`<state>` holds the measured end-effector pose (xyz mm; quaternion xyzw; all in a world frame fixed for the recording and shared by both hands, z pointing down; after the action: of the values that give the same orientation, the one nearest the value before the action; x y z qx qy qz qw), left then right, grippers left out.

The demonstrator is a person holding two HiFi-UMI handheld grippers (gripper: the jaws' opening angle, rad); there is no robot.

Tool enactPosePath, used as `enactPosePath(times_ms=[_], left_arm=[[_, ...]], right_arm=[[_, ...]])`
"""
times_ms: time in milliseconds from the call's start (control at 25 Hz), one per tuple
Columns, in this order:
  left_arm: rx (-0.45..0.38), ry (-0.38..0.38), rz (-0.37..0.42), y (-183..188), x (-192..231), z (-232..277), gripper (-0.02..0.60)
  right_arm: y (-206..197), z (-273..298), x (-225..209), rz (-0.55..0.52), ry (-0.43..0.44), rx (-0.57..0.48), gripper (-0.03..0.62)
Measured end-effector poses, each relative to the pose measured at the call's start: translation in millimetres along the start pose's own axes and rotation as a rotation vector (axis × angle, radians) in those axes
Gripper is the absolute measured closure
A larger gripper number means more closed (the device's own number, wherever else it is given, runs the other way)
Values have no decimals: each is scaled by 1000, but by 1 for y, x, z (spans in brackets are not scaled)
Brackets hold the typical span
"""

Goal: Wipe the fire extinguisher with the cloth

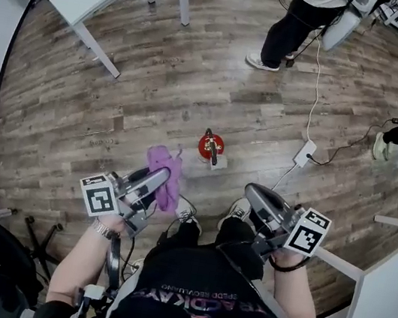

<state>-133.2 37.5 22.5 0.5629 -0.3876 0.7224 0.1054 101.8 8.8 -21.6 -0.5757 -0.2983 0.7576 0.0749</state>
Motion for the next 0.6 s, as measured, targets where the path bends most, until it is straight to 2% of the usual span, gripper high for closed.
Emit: enactPosePath(times_ms=[240,600], left_arm=[[-95,59,-57,1,17,21,477],[-384,169,-104,-25,28,65,477]], right_arm=[[35,13,-35,15,39,73,589],[83,19,-95,2,170,335,589]])
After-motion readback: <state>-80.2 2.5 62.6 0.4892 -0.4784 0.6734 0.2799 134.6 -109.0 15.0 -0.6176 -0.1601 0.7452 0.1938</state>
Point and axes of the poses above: the fingertips, and each gripper's own axes: z forward along the fingers, x to its left, y out of its top, the point moved 3 cm from there along -z, backward along the fingers
